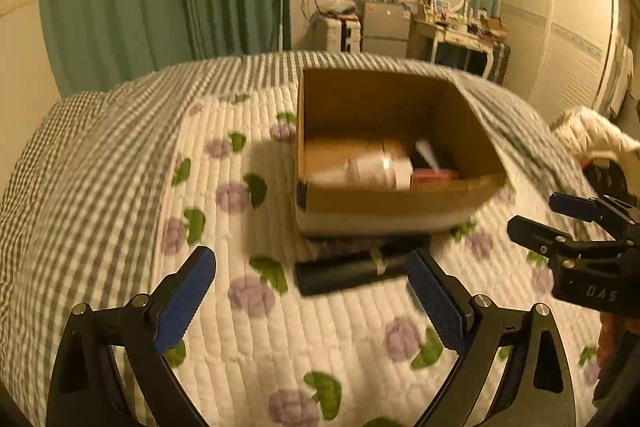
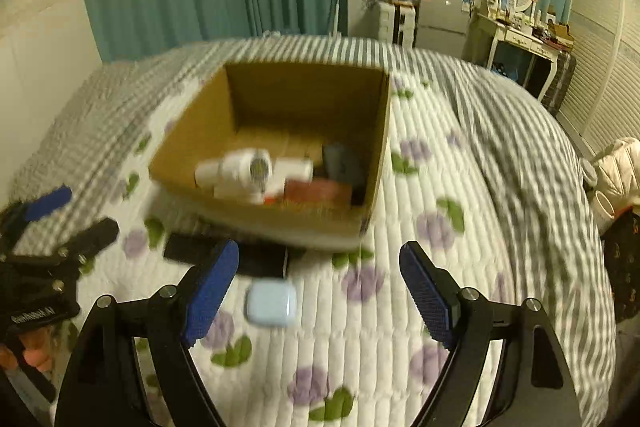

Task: Organize rigid objects
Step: 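Grasp the black cylinder with left while right grasps the light-blue earbud case, then lower the black cylinder and earbud case into the box and release both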

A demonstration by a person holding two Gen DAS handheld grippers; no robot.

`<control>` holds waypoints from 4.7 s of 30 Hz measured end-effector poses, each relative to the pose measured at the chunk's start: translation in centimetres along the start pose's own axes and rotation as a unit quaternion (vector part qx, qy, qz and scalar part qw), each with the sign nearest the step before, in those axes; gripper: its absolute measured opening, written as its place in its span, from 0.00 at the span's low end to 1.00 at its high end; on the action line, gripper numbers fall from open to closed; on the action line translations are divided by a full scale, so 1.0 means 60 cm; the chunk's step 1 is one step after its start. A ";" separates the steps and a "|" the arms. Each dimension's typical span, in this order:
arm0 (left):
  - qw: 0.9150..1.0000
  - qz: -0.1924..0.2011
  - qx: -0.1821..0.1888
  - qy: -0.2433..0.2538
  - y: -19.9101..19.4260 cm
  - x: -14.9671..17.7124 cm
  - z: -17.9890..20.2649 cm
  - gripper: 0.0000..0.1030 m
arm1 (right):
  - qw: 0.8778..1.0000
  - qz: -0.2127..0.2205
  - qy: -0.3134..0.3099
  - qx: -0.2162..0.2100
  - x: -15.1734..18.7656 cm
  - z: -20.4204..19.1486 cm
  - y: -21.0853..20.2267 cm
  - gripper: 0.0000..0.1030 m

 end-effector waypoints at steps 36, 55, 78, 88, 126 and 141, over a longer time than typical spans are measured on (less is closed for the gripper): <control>0.973 -0.065 0.014 0.221 0.206 0.034 0.105 0.81 | 0.995 -0.073 0.061 0.015 0.099 0.007 0.148 0.49; 0.959 -0.112 0.045 0.256 0.169 0.018 0.136 0.26 | 0.994 -0.062 0.089 -0.003 0.095 0.034 0.139 0.49; 0.993 -0.058 0.051 0.089 -0.054 -0.032 0.118 0.18 | 0.998 0.042 0.034 -0.041 0.030 -0.019 -0.112 0.48; 0.998 -0.011 0.050 0.031 -0.056 -0.145 0.076 0.19 | 0.994 0.100 -0.001 -0.033 -0.096 -0.018 -0.144 0.48; 0.999 -0.037 0.011 0.018 0.203 -0.230 0.066 0.47 | 0.997 0.069 0.002 -0.032 -0.206 0.068 0.092 0.49; 1.000 -0.002 -0.012 -0.007 0.148 -0.233 0.000 0.55 | 0.998 0.030 -0.002 -0.048 -0.242 0.018 0.153 0.49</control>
Point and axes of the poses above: each gripper's, at about its wrist camera, not at the fingertips, and y roughly the way its jaws point, z to its right, x to its underside, the point moved 3 cm from there along y, roughly the way its jaws point, and after that the axes turned 6 degrees about -z, right-handed, at the moved point
